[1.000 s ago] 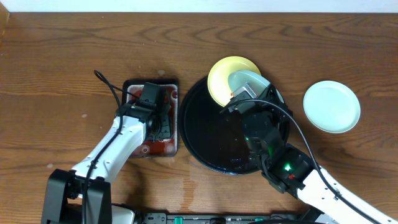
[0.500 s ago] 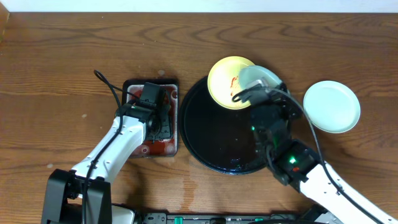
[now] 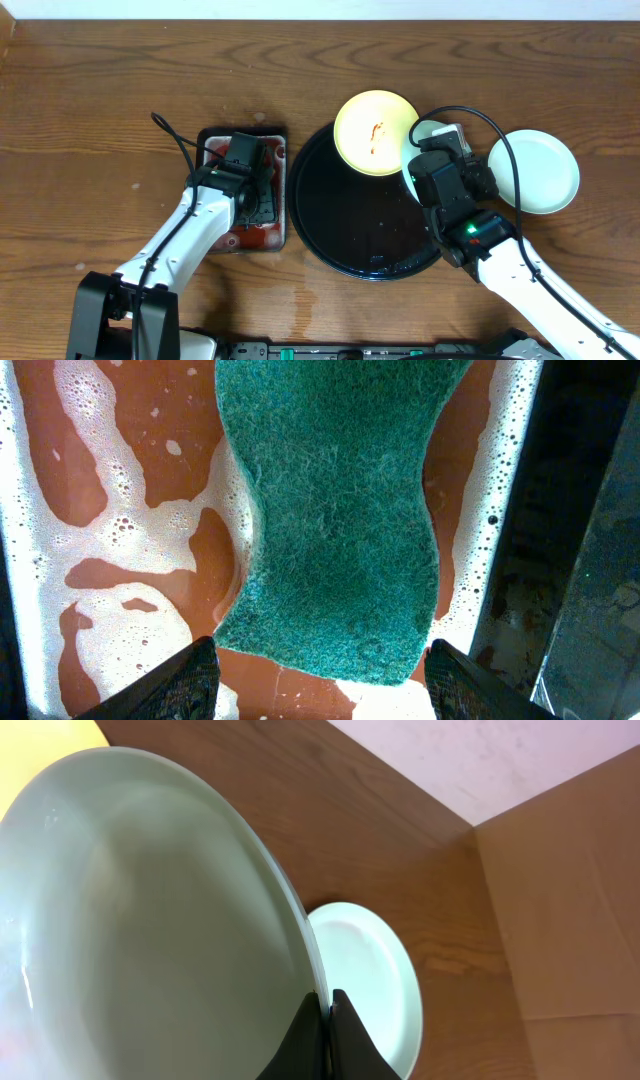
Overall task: Clean dirty plates on tray and stack at the side
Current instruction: 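Carry the plate right and stack it on the cleaned plate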
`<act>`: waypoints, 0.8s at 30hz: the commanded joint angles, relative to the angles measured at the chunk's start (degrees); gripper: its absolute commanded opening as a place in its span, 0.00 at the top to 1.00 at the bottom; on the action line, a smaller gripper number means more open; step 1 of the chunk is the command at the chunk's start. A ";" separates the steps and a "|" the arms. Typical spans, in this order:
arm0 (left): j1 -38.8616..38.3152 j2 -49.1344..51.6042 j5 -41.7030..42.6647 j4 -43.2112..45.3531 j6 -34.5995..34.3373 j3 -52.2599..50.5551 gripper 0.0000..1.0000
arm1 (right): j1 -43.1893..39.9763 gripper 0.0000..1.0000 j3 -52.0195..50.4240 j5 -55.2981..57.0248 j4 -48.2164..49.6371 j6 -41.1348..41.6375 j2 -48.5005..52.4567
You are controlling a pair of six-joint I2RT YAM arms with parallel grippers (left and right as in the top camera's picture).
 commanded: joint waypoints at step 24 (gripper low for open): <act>0.20 -0.15 -0.07 0.15 -0.28 0.48 0.33 | -34.75 0.99 0.90 -32.94 -8.31 39.50 -0.52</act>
